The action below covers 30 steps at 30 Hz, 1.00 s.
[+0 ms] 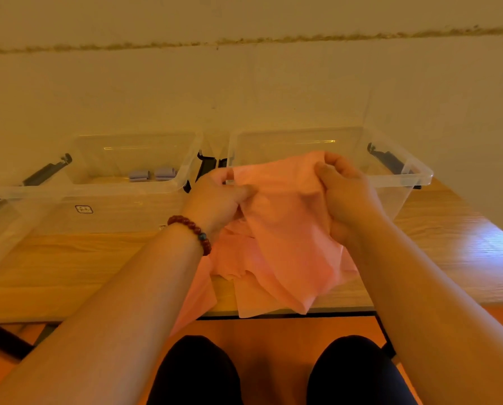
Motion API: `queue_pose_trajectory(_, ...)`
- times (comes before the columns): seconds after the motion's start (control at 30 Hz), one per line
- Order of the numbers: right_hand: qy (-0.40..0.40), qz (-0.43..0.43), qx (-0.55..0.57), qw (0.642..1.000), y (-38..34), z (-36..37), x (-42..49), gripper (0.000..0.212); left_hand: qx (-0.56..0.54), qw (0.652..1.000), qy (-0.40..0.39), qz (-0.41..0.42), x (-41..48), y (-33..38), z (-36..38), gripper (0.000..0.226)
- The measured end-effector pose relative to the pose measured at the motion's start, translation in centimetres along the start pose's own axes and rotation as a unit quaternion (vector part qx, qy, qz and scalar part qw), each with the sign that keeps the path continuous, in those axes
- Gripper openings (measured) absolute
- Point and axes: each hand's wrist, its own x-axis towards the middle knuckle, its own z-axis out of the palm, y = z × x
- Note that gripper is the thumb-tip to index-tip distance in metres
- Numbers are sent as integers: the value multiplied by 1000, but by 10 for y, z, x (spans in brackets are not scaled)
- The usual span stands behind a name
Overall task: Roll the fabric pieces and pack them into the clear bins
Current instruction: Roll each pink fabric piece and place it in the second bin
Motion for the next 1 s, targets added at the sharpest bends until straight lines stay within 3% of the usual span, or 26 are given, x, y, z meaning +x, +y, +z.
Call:
queue_pose_trajectory(0.1, 71, -73, -143, 985, 9, -1, 7, 21, 111, 985, 122, 54, 8, -5, 0, 8)
queue_pose_trajectory(0.17, 111, -134, -246, 953, 15, -2, 8, 17, 127, 977, 151, 73, 11, -8, 2, 13)
queue_pose_trajectory(0.23, 130, -147, -279, 940, 19, -1, 5, 10, 151, 970, 174, 77, 10, -14, 6, 19)
queue_pose_trajectory(0.27, 135, -140, -277, 941, 22, -1, 3, 16, 150, 968, 186, 73, 10, -18, 8, 24)
queue_pose_trajectory(0.37, 142, -116, -204, 962, 27, -1, -9, 28, 87, 975, 199, 44, 7, -31, 7, 37)
queue_pose_trajectory(0.5, 127, -5, -141, 982, 32, -3, -24, 40, -5, 993, 113, -37, -6, -49, 8, 42)
queue_pose_trajectory(0.63, -40, 123, -185, 974, 30, -8, -36, 15, -14, 994, -20, -107, -18, -59, 3, 40)
queue_pose_trajectory(0.7, -50, 104, -185, 976, 24, -10, -42, 8, -16, 993, -55, -104, -22, -57, -2, 23)
queue_pose_trajectory(0.83, 7, 3, -157, 988, 11, -7, -40, 28, -144, 984, -58, -83, -23, -35, 1, 16)
queue_pose_trajectory(0.93, -16, 55, 1, 998, 1, 1, -33, 36, -162, 986, -24, -27, -17, -17, 7, 19)
queue_pose_trajectory(1.0, -88, 101, 67, 989, -4, 1, -31, 23, -148, 989, 19, 3, -11, -9, 5, 15)
